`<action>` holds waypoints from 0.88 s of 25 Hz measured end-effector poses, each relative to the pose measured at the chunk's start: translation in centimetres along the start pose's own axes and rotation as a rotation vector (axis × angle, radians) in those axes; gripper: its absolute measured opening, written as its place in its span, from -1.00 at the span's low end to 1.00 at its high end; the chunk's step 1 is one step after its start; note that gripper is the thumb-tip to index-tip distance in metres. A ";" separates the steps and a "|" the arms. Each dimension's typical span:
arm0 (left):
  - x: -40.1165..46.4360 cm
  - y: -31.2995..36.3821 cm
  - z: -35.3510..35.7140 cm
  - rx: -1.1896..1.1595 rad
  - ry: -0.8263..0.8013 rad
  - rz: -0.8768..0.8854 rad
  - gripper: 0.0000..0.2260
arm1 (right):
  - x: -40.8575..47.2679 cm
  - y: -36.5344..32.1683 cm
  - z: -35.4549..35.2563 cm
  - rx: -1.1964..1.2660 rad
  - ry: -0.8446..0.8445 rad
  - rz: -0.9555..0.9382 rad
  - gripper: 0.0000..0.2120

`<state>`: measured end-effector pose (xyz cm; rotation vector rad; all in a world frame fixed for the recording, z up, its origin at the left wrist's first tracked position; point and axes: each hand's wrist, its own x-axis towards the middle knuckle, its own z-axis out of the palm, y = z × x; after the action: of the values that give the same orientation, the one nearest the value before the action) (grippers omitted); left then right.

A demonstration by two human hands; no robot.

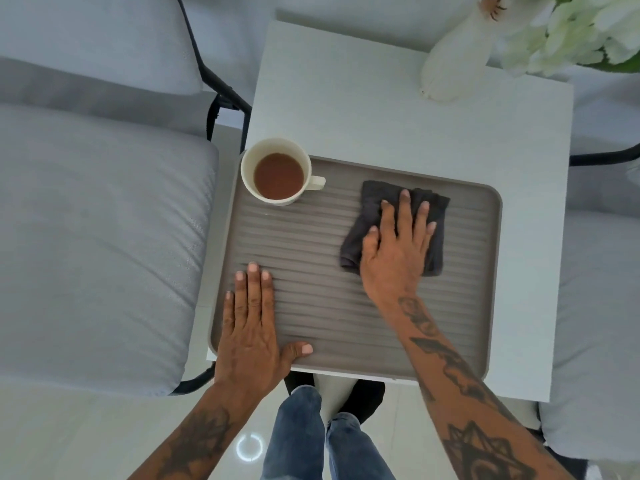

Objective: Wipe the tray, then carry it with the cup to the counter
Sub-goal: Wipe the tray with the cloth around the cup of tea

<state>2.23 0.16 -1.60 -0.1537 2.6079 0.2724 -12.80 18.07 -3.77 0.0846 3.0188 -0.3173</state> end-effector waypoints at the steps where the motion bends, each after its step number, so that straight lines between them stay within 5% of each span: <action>1: 0.0 0.0 0.1 -0.004 0.005 0.005 0.07 | -0.1 -1.5 0.5 0.010 -0.004 -0.030 -0.53; 6: 0.1 0.0 0.0 -0.022 0.001 0.005 0.10 | -1.5 -4.9 2.6 0.006 -0.038 -0.289 -0.52; 13: 0.1 -0.1 -0.1 -0.031 0.008 0.002 0.09 | -3.1 2.8 0.7 -0.038 -0.034 -0.012 -0.50; 19: 0.0 -0.1 0.1 -0.014 0.031 0.015 0.03 | -6.9 -5.9 2.7 0.057 -0.111 -0.461 -0.52; 22: 0.1 -0.3 0.7 -0.038 0.063 0.062 -0.02 | -7.5 -8.6 3.4 0.141 -0.129 -0.532 -0.56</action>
<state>2.53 -0.01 -2.32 -0.0964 2.6740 0.3451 -5.55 8.67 -4.45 -0.7072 2.8350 -0.5509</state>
